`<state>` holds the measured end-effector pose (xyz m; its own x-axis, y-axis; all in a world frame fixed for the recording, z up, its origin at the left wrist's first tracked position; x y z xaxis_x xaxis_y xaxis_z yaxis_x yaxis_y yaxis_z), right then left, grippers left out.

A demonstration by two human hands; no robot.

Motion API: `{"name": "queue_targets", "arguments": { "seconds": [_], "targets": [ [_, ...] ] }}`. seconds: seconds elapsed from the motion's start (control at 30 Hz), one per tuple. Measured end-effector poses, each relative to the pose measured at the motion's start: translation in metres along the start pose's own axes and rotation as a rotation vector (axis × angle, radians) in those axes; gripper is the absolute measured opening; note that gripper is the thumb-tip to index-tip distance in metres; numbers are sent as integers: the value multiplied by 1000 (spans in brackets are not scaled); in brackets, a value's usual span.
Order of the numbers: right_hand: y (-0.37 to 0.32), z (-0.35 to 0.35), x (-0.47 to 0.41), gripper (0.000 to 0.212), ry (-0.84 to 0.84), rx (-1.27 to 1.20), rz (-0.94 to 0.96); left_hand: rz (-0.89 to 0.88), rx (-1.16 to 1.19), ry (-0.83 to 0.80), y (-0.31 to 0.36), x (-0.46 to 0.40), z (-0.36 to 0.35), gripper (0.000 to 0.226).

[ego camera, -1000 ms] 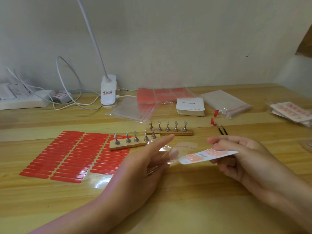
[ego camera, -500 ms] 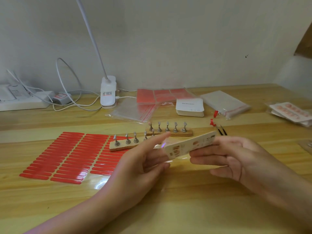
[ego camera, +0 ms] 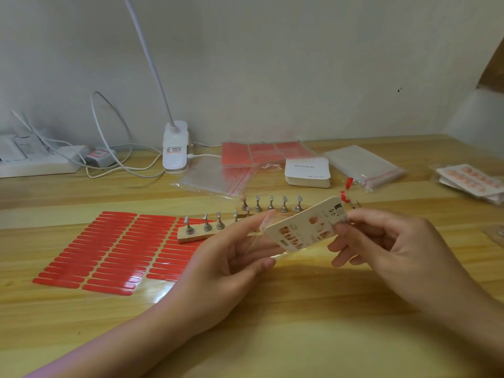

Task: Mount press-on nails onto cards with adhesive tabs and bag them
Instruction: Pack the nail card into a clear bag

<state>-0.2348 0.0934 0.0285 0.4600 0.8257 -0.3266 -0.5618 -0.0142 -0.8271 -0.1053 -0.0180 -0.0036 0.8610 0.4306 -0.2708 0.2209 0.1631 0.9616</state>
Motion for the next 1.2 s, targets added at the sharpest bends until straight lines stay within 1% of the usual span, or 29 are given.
{"name": "queue_targets", "arguments": {
  "seconds": [0.1, 0.2, 0.27, 0.4, 0.6, 0.73, 0.87, 1.0, 1.1, 1.17, 1.2],
  "targets": [
    [2, 1, -1, 24, 5, 9, 1, 0, 12, 3, 0, -1, 1, 53],
    [1, 3, -1, 17, 21, 32, 12, 0, 10, -31, 1, 0, -2, 52],
    [-3, 3, -1, 15, 22, 121, 60, 3, 16, -42, 1, 0, -2, 51],
    [-10, 0, 1, 19, 12, 296, 145, -2, 30, -60, 1, 0, -2, 48],
    [-16, -1, 4, 18, 14, 387, 225, -29, 24, -86, 6, -1, -6, 43],
    [-21, -4, 7, 11, 14, 463, 288, -56, -46, -80, 9, -1, -8, 40],
    [-30, -10, 10, 19, 10, 535, 363, -89, -164, -58, 10, 1, -7, 45],
    [-32, -15, 15, 24, 30, 548, 443, -103, -245, -73, 8, 4, -10, 57],
    [-34, -18, 18, 27, 56, 547, 487, -152, -312, -59, 12, 6, -10, 59],
    [-34, -16, 20, 24, 63, 459, 457, -178, -370, -56, 15, 7, -10, 62],
    [-31, -15, 19, 23, 59, 364, 399, -187, -399, -60, 16, 7, -11, 65]
  ]
}}
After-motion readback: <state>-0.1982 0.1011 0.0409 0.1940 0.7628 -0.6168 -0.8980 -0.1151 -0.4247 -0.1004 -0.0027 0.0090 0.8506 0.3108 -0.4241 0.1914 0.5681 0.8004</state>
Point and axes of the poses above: each hand's wrist, its own x-axis away from the middle knuckle, its own z-axis out of the back of the hand, y = z × x, the point moved 8 cm from there along -x, towards the middle knuckle, and after that the axes turned 8 degrees about x, right-handed, at the moved point
